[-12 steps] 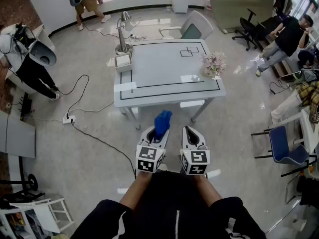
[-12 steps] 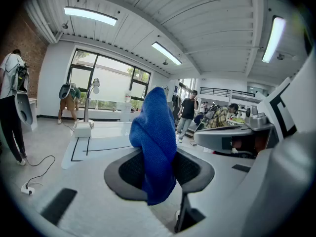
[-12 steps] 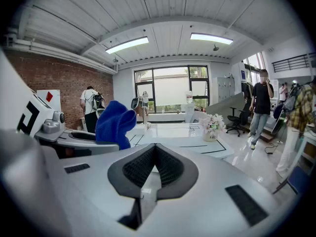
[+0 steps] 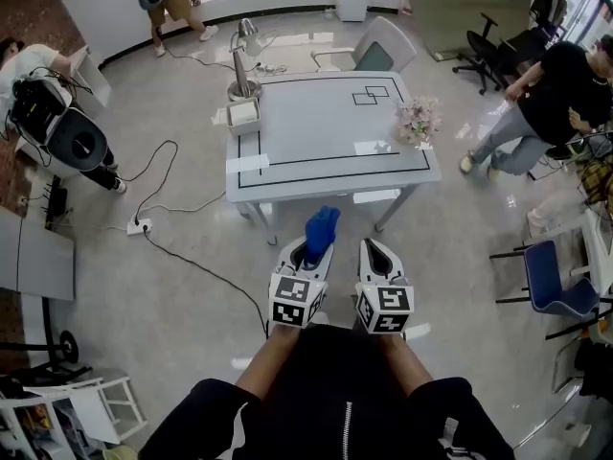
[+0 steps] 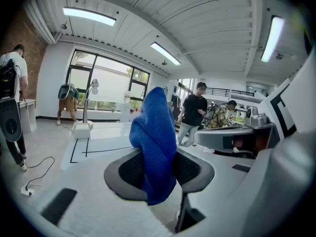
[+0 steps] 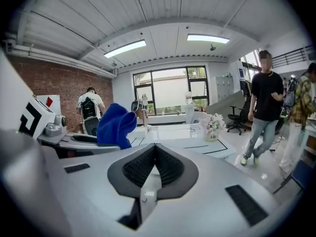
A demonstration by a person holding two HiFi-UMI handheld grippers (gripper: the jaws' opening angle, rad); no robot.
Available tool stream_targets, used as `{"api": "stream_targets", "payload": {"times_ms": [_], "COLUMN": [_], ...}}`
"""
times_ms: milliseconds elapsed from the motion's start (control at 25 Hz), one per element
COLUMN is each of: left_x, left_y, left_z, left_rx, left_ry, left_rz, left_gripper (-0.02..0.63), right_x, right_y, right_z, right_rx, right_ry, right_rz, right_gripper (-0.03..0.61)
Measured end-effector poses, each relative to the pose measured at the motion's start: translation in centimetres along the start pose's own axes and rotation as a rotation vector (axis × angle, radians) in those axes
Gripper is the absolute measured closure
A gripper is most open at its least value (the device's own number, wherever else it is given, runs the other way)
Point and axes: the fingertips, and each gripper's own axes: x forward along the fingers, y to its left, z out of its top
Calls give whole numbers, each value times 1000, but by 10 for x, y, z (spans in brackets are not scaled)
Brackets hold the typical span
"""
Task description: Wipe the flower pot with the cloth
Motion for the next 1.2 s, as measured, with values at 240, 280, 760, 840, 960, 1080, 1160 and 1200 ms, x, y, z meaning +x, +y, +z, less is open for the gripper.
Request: {"api": "stream_targets", "payload": {"times_ms": [240,280,760,840,960,1080,1160,1200], "left_x": [6,8,53,66,84,108,124,132], "left_y": [6,6,-8,-10,-13,-6,1,4], "left_z": [0,0,-4,-2,4,13,17,19], "left_rx": [1,-1,-15,-10,5,17,15,12], "left_ry": [6,8,58,69,85,95,107,115], "left_rz": [2,1,-58,-68,-79,-78,-71,-68], "left_gripper": [472,472,472,472,472,472,472,472], "right_x": [7,7,7,13,27,49,62,69], "right_y": [-2,-3,-46,-57,-74,-88,-95,-100], "right_z": [-1,-1,-14,-14,-10,-2,-1,-1], "right_rx": [13,13,62,81,107,124,136,141], "right_ry": [-2,-1,43,48,47,46,60,70], "right_rz": [-1,-2,-73,-84,-91,-89,-83,-81], "right_gripper": [571,571,571,571,571,571,571,571]}}
